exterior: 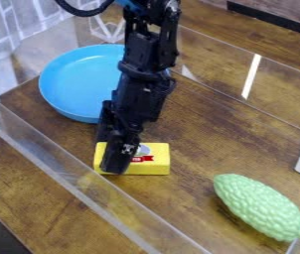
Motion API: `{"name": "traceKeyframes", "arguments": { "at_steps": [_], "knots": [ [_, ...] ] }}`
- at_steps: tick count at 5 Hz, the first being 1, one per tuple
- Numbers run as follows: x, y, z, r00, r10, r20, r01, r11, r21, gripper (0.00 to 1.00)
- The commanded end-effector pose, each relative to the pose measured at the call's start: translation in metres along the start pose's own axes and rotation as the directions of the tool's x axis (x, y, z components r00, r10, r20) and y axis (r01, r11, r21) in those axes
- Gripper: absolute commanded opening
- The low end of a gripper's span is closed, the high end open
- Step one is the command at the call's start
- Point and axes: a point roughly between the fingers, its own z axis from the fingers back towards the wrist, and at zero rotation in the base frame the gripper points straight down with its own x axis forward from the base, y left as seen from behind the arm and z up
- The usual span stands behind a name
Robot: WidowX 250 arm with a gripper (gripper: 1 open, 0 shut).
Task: Put the yellow block in the blue tray
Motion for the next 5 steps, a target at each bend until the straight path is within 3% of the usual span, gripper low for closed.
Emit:
{"name": "traceKeyframes", "arguments": {
  "at_steps": [1, 5],
  "knots": [
    [-0.0016, 0.0069, 0.0046, 0.999, 0.025, 0.020, -0.025, 1.000, 0.007, 1.00],
    [0.0057, 0.0165, 0.0091, 0.998, 0.046, 0.035, -0.046, 0.999, -0.009, 1.00]
  ]
}}
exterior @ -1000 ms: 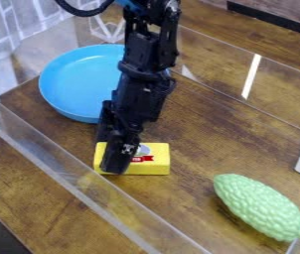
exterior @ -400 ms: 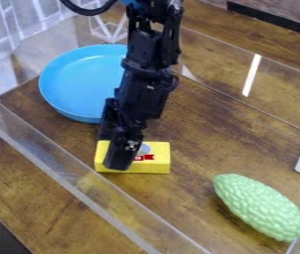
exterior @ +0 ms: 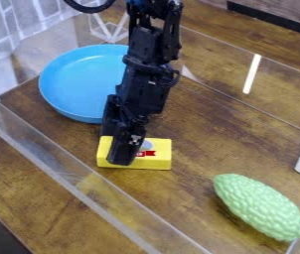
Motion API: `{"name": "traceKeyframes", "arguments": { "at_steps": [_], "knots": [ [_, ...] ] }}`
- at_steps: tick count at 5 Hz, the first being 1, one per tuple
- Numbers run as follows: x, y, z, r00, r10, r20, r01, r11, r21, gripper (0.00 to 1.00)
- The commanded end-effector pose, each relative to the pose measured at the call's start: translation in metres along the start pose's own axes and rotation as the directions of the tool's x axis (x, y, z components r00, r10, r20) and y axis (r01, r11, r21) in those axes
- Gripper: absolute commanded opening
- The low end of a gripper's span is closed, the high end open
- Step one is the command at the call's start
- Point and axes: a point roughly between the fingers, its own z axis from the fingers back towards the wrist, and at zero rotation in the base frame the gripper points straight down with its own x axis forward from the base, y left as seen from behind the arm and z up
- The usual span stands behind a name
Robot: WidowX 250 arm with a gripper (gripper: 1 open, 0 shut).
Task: Put the yellow block in the blue tray
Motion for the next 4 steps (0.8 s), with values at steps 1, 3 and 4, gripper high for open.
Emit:
{"name": "traceKeyframes", "arguments": {
  "at_steps": [1, 3, 4],
  "knots": [
    [-0.0001, 0.0088, 0.0058, 0.999, 0.022, 0.026, -0.022, 1.000, 0.005, 1.00],
    [0.0024, 0.0124, 0.0067, 0.999, 0.030, 0.027, -0.030, 1.000, 0.000, 0.00],
    [0.0031, 0.0141, 0.0070, 0.999, 0.036, 0.027, -0.036, 0.999, -0.004, 0.00]
  ]
}}
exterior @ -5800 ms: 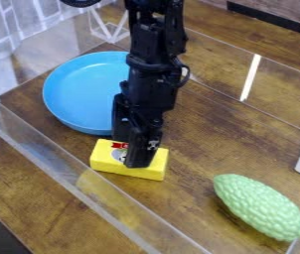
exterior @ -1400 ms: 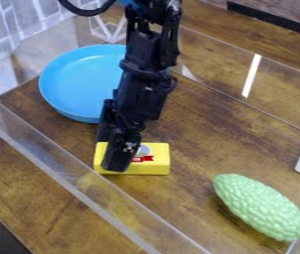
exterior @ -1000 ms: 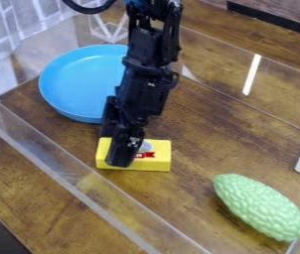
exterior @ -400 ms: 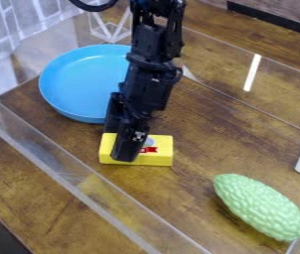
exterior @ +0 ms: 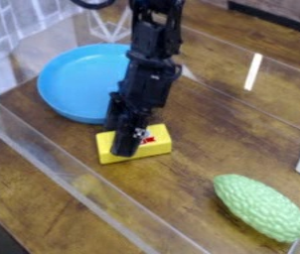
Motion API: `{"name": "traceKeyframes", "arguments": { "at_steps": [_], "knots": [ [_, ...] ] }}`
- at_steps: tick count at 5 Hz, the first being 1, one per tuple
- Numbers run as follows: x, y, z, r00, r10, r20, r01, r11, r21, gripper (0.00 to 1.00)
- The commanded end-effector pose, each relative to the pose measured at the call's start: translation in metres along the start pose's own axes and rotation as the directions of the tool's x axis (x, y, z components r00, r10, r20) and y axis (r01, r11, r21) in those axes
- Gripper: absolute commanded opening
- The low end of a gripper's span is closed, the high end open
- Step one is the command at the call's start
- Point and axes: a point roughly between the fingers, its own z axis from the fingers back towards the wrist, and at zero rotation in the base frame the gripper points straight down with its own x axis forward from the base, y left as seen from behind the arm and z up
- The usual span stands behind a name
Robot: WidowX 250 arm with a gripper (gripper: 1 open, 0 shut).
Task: Put the yellow block in the blue tray
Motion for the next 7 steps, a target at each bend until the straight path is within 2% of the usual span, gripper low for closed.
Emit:
{"name": "traceKeyframes", "arguments": {
  "at_steps": [1, 2, 7],
  "knots": [
    [0.0009, 0.0071, 0.0042, 0.999, 0.019, 0.026, -0.019, 1.000, 0.017, 1.00],
    [0.0015, 0.0082, 0.0050, 0.999, 0.023, 0.027, -0.023, 1.000, 0.013, 0.00],
    [0.0039, 0.0119, 0.0060, 0.999, 0.037, 0.031, -0.037, 0.999, 0.003, 0.00]
  ]
}}
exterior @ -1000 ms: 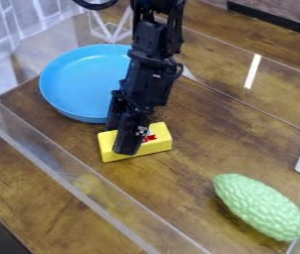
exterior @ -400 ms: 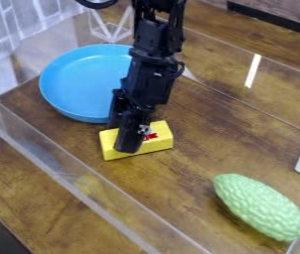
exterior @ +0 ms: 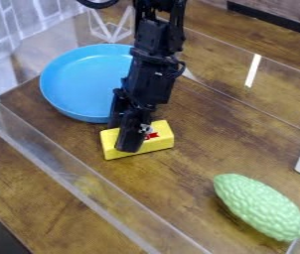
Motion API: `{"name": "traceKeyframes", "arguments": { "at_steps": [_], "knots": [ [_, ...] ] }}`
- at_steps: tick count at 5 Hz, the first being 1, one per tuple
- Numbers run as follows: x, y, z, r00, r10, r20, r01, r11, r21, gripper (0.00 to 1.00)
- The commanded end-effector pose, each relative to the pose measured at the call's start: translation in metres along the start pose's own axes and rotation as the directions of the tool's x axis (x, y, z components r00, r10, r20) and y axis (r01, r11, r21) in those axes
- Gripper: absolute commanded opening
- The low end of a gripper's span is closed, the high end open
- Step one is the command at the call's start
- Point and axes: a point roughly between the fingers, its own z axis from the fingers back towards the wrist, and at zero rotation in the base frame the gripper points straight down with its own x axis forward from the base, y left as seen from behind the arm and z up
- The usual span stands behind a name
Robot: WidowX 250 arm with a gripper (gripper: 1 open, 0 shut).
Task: Put the yellow block in the blue tray
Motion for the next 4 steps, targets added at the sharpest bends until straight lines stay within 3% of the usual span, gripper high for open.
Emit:
{"name": "traceKeyframes", "arguments": {
  "at_steps": [1, 4],
  "knots": [
    [-0.0012, 0.0071, 0.0025, 0.999, 0.026, 0.023, -0.026, 1.000, 0.001, 0.00],
    [0.0005, 0.0082, 0.0029, 0.999, 0.034, 0.023, -0.034, 0.999, -0.007, 0.00]
  ]
}}
